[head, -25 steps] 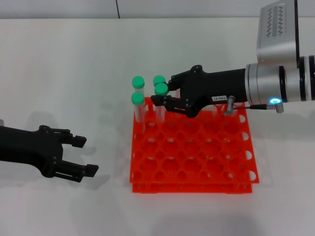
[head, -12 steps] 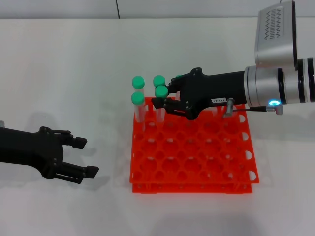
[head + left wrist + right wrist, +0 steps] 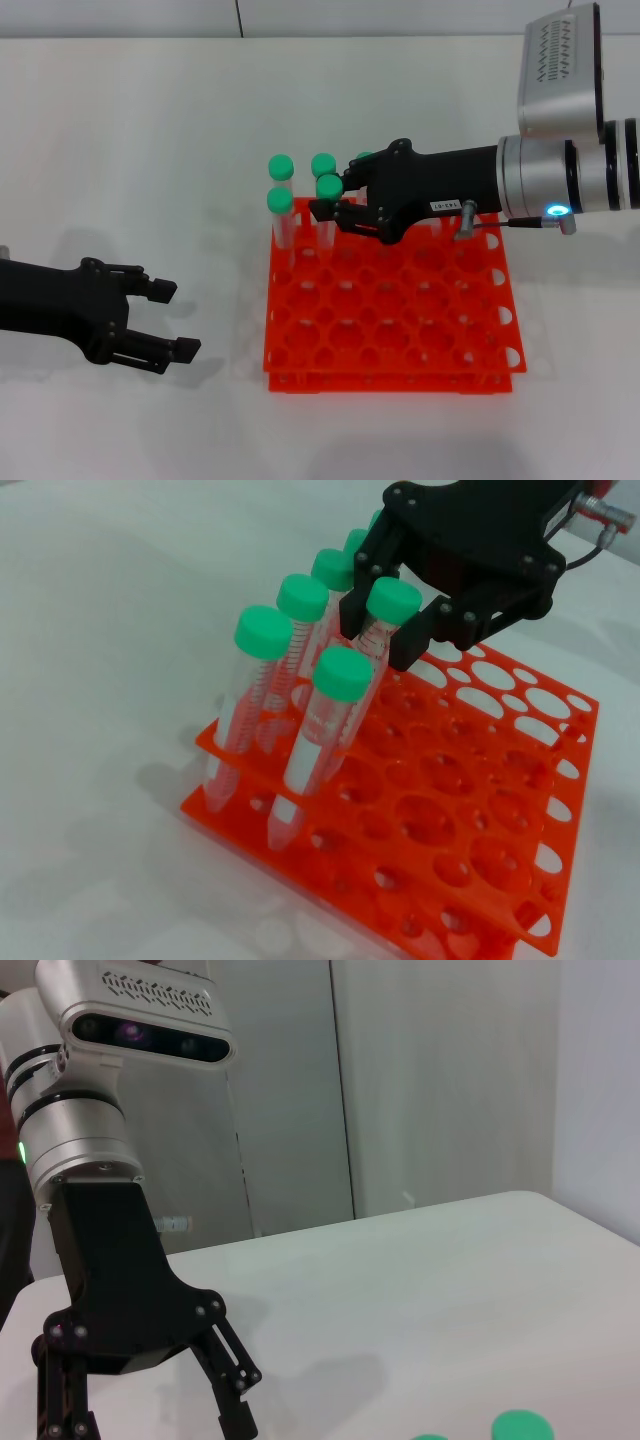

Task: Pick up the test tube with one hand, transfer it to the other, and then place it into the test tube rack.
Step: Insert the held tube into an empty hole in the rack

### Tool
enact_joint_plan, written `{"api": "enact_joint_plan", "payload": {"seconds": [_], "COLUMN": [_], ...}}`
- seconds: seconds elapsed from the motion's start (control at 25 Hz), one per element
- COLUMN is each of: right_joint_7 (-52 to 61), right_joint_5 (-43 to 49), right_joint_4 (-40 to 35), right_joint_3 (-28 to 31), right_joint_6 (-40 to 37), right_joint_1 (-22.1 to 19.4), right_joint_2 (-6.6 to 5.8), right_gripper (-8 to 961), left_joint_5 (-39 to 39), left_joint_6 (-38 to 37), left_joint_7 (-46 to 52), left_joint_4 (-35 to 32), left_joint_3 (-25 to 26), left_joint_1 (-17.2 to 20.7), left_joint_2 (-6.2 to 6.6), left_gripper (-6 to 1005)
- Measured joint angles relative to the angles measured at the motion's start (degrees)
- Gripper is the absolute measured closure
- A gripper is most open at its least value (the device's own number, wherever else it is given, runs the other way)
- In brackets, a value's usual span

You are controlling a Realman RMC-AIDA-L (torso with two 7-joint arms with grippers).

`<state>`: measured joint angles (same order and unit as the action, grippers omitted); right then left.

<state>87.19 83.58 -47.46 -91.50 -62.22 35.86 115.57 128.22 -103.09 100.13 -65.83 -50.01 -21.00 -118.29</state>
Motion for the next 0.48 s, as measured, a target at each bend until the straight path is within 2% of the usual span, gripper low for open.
{"api": "enact_joint_plan", "payload": {"seconds": [0.48], "right_joint_7": [0.0], "right_joint_5": [0.1], "right_joint_4": [0.1], "right_joint_3": [-0.1], "right_joint_6": [0.0], "right_joint_1": [0.1], "right_joint_2": [0.0], "right_gripper": [694], "left_joint_5": [0.0], "left_joint_6": [0.0], "left_joint_7": [-0.1], "left_joint_4": [0.0], "left_joint_3": [0.0], "left_joint_1": [0.0], "left_joint_2": [0.0], "left_gripper": [119]}}
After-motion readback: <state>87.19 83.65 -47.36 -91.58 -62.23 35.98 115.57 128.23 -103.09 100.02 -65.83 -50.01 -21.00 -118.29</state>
